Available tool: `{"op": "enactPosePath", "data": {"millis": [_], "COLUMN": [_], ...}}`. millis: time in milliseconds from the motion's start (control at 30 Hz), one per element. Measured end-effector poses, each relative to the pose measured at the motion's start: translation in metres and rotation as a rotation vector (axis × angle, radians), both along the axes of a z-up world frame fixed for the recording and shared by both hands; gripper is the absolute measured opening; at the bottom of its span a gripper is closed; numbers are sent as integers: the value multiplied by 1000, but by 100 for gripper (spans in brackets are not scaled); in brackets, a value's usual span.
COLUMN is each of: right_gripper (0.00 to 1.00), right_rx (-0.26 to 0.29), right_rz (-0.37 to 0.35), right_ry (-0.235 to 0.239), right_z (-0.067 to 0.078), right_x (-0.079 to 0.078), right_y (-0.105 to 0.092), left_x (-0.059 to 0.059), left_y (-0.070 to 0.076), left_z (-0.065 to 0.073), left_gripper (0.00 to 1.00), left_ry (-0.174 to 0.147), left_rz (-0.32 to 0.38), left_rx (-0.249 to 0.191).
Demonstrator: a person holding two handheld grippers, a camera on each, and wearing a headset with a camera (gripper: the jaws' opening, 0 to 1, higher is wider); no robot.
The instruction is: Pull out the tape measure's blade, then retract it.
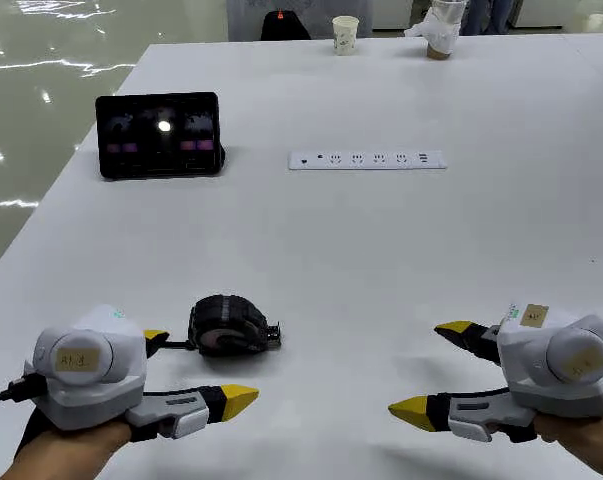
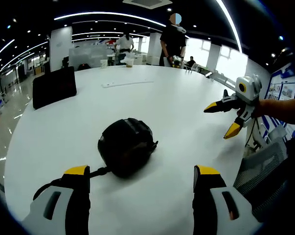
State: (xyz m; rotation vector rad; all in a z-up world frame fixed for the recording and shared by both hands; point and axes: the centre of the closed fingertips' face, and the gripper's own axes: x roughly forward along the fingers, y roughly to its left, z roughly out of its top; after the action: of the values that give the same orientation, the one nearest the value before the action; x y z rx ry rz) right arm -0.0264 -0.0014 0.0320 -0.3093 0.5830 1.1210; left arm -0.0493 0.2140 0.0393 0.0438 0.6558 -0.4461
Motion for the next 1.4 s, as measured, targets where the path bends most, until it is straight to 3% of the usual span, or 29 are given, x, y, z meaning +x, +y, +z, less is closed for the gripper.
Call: {"op": "enactPosePath", "data": {"millis": [133, 567, 867, 1133, 1400], "right_gripper": [74, 82, 88, 96, 99], "right_rx": [9, 29, 54, 73, 83], "right_rz": [-6, -26, -44, -72, -88], "right_ry": [-6, -20, -33, -59, -56], "right_z": [4, 9, 14, 21, 21], "right_x": [0, -7, -12, -11, -15], "right_y": [-1, -7, -5, -6, -8], "left_x": [0, -7, -13, -17, -19], "left_y": [-4, -6, -9, -9, -11], "left_z": [6, 9, 10, 13, 16], "left_gripper": [86, 94, 96, 99, 99], "left_ry": [-28, -61, -64, -76, -87], "left_rz": [-21, -37, -48, -65, -66], "left_rx": [-3, -3, -8, 14, 10]}}
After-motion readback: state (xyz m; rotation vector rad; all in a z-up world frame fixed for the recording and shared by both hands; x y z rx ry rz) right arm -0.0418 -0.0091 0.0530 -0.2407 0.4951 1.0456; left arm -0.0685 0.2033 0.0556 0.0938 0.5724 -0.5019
